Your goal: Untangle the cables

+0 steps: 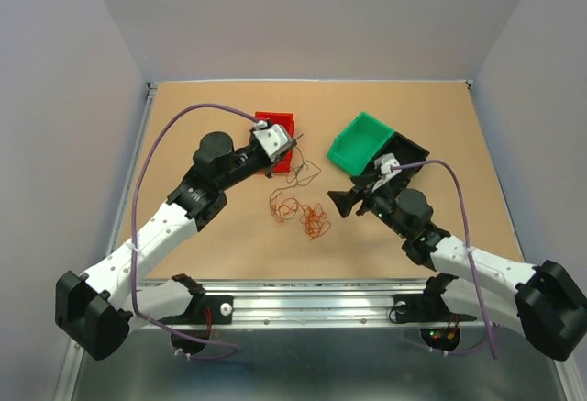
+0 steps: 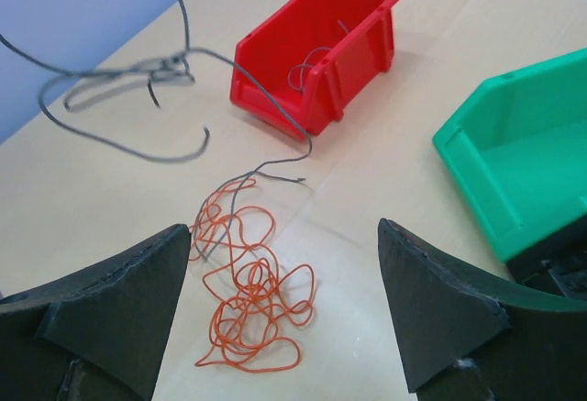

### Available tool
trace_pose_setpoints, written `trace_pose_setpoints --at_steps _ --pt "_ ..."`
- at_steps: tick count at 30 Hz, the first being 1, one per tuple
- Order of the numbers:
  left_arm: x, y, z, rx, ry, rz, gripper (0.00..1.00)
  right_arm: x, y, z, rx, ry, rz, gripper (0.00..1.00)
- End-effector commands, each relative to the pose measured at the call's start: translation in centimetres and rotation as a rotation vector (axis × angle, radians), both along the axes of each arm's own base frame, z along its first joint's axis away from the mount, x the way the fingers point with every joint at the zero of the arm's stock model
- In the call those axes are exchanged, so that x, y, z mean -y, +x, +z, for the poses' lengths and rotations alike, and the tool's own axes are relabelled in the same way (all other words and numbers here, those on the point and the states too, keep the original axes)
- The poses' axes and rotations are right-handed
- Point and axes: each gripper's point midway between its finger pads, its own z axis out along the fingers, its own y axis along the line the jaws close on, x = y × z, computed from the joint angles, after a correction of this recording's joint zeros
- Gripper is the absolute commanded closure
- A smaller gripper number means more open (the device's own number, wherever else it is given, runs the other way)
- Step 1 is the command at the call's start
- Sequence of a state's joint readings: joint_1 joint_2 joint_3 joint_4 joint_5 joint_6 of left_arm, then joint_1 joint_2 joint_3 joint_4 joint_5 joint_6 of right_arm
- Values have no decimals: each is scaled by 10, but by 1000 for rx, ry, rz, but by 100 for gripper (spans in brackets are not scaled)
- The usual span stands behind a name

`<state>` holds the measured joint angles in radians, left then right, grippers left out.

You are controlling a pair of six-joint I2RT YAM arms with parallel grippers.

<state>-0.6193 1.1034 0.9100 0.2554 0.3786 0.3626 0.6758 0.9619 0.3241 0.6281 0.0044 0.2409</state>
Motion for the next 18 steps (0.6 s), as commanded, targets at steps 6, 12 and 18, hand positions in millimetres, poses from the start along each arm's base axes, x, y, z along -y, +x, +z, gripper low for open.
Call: trace_pose_setpoints --at_steps 6,12,18 --pt "-8 -39 55 113 -129 -99 100 -54 2 12 118 15 239 14" --pt "-7 -41 55 110 -134 -111 100 -84 14 8 143 84 322 18" --pt "-6 -42 54 108 -131 -122 100 -95 25 17 172 259 310 21"
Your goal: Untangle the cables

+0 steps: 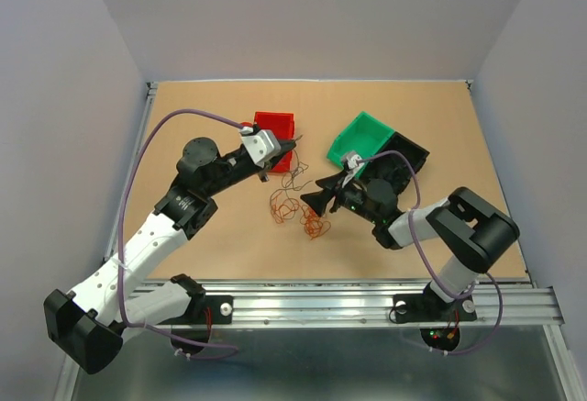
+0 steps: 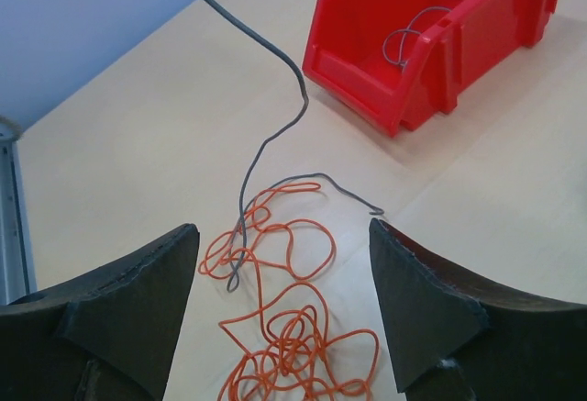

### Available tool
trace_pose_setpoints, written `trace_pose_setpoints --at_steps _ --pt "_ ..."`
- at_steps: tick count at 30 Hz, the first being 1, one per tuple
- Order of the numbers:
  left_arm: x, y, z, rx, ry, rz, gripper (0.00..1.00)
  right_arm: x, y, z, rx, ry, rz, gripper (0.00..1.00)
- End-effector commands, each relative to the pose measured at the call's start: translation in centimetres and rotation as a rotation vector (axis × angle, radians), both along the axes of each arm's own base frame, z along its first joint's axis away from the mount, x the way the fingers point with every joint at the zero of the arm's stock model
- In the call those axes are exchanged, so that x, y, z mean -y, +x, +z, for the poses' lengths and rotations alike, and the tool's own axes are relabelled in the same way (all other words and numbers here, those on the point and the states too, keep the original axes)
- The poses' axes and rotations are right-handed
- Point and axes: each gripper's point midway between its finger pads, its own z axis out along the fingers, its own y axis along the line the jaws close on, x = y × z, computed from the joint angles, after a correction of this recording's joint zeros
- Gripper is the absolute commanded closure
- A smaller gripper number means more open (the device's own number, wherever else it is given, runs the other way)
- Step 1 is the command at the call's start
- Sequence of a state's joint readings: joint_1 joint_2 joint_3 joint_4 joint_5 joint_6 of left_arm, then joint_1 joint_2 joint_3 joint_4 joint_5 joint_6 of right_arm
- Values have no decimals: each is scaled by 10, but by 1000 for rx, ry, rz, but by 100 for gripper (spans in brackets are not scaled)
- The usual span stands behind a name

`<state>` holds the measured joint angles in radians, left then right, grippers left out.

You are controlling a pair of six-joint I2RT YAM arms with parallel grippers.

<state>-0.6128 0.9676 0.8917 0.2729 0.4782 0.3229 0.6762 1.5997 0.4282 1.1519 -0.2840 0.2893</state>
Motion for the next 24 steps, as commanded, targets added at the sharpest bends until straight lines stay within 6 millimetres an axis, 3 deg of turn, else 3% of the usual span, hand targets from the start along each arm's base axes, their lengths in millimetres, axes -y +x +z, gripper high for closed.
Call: trace_pose_setpoints --at_steps 1,7,17,24 --pt "1 -6 10 32 -32 -36 100 -16 9 77 183 270 8 21" --pt "6 -11 7 24 -15 -78 100 -24 33 78 234 325 -52 22" --pt "9 -9 1 3 -3 -84 100 -30 31 116 356 397 -16 21" --pt "10 -9 -2 -8 2 -94 100 -12 31 147 418 420 -93 23"
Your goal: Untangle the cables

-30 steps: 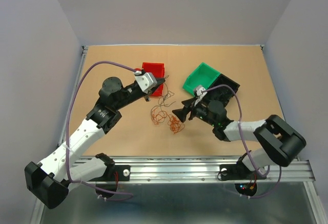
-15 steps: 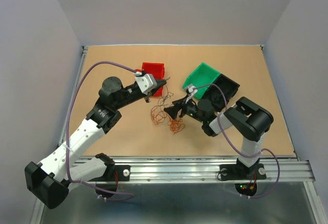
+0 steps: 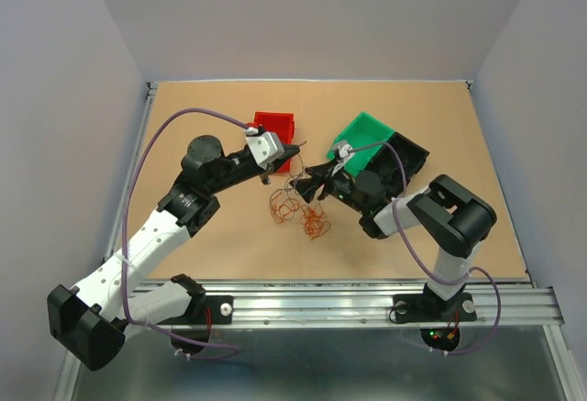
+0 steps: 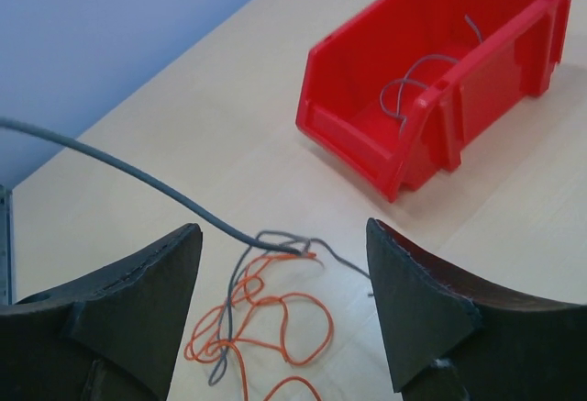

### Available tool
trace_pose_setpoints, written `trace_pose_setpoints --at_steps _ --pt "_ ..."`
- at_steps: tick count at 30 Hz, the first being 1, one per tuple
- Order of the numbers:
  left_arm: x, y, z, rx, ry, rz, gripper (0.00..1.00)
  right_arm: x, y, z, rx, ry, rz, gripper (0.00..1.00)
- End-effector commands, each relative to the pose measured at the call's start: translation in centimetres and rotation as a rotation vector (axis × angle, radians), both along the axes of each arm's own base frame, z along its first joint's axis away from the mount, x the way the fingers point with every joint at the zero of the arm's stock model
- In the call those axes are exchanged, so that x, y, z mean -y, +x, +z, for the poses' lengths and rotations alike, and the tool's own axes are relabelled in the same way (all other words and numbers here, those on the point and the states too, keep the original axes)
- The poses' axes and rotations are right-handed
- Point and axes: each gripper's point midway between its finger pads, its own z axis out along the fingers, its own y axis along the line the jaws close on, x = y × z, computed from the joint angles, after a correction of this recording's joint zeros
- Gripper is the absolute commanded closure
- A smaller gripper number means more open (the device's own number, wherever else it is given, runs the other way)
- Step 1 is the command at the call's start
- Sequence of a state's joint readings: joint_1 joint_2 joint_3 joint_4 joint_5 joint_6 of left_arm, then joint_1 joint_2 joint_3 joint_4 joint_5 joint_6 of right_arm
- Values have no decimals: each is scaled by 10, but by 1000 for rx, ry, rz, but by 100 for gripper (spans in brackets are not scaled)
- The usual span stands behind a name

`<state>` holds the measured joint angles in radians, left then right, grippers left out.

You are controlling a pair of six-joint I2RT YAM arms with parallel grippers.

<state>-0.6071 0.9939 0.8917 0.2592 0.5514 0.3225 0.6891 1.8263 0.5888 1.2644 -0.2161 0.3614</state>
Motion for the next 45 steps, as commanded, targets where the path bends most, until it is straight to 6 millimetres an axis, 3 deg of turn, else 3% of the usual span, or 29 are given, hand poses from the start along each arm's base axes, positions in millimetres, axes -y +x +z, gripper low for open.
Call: trace_pose_setpoints --at_steps 1,6,9,10,12,14,16,17,18,24,30,32,37,40,43,45 --pt "2 -4 11 25 -25 -31 100 19 -7 156 448 335 -78 26" --pt "3 -7 11 16 -23 -48 100 34 5 168 480 295 -187 31" --pt "4 -10 11 11 -20 -68 100 41 5 178 506 277 -220 64" --pt "5 -11 10 7 -17 -72 100 44 2 185 520 277 -224 85" --pt "5 -11 11 9 -15 -75 100 48 1 183 509 265 -237 98" --pt "4 -10 10 10 -12 -69 100 56 -4 179 501 258 -251 99" --pt "0 -5 12 23 -15 -34 100 73 -7 190 505 284 -307 99" --pt "-3 -3 12 26 -17 -14 100 78 -10 181 484 266 -321 99" --pt "-6 0 13 33 -23 11 100 87 -17 194 504 292 -336 99" --pt "-25 19 21 52 -75 156 100 130 -41 192 467 320 -434 99" --pt "-30 27 18 45 -75 177 100 150 -61 180 421 339 -441 99" --pt "-39 40 20 38 -97 250 100 159 -70 178 405 358 -447 99" --pt "-63 71 16 14 -126 391 100 152 -76 172 352 322 -394 99" --pt "-65 83 11 8 -116 405 100 136 -72 162 311 260 -341 99" --pt "-65 109 -10 -18 -75 452 100 130 -66 148 272 232 -336 100" --pt "-68 125 -13 -4 -66 485 100 126 -63 144 260 221 -330 99"
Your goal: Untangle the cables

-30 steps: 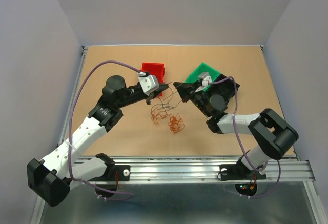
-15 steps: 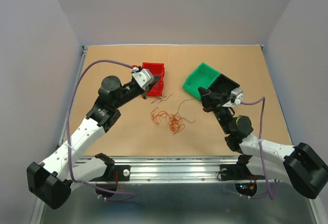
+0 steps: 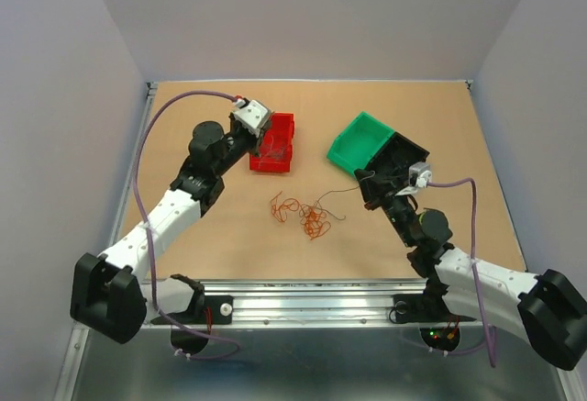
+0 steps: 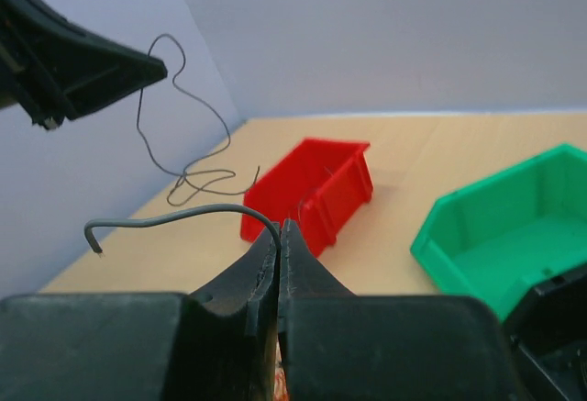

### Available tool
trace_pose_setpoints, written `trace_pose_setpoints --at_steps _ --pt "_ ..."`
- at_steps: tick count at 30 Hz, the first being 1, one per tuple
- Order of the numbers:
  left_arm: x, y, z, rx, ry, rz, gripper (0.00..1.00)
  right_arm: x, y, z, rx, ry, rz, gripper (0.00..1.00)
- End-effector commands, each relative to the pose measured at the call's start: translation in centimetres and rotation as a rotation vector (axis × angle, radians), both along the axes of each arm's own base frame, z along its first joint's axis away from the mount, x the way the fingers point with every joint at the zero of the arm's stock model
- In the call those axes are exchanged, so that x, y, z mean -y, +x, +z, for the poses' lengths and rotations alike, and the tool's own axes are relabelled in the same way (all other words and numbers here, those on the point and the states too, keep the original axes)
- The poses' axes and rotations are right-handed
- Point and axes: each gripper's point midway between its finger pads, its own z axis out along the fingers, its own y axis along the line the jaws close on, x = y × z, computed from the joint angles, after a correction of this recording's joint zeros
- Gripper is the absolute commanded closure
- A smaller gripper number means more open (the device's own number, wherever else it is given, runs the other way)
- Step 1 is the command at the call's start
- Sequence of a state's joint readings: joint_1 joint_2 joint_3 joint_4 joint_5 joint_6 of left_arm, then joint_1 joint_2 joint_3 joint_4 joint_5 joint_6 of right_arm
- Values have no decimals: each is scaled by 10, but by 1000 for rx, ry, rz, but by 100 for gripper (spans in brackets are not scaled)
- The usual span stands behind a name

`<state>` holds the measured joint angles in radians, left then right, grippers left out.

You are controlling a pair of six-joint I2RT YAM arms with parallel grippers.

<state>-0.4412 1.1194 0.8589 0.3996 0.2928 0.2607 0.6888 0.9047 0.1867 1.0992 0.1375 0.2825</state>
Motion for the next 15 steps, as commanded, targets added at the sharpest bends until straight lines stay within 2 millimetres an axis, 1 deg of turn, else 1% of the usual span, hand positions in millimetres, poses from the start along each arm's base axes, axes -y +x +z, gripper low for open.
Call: trace_pose_setpoints --at_steps 1,2,3,4,5,6,7,8,10,11,12,13,14,15 --pt "-7 35 11 63 -13 93 100 -17 6 3 -26 -14 45 99" --pt "-5 50 -3 44 0 113 100 -19 7 2 -30 -19 52 99" --pt "-9 61 -2 45 -4 147 100 -22 7 2 -31 -23 64 99" --pt "-8 70 -6 37 1 156 100 -24 7 0 -36 -28 70 99" --pt "-4 83 -26 -3 21 162 100 -26 9 -1 -39 -31 76 99" --pt "-4 94 -20 4 12 182 100 -27 8 -1 -37 -34 83 100" --pt "0 107 -40 -34 32 186 100 -28 8 -2 -39 -34 84 99" --pt "4 115 -33 -22 26 185 100 -27 9 -2 -39 -38 82 99" --pt "4 129 -44 -39 42 212 100 -27 8 -3 -39 -40 83 99" --pt "5 139 -56 -60 58 230 100 -26 8 -4 -39 -40 79 99" --pt "3 144 -62 -69 70 248 100 -26 6 -5 -37 -40 81 100" --pt "0 149 -67 -73 82 272 100 -25 6 -5 -37 -37 81 100" --pt "-8 156 -78 -86 98 323 100 -24 5 -4 -36 -36 81 100" --pt "-15 160 -79 -80 110 368 100 -23 3 -5 -34 -36 82 99"
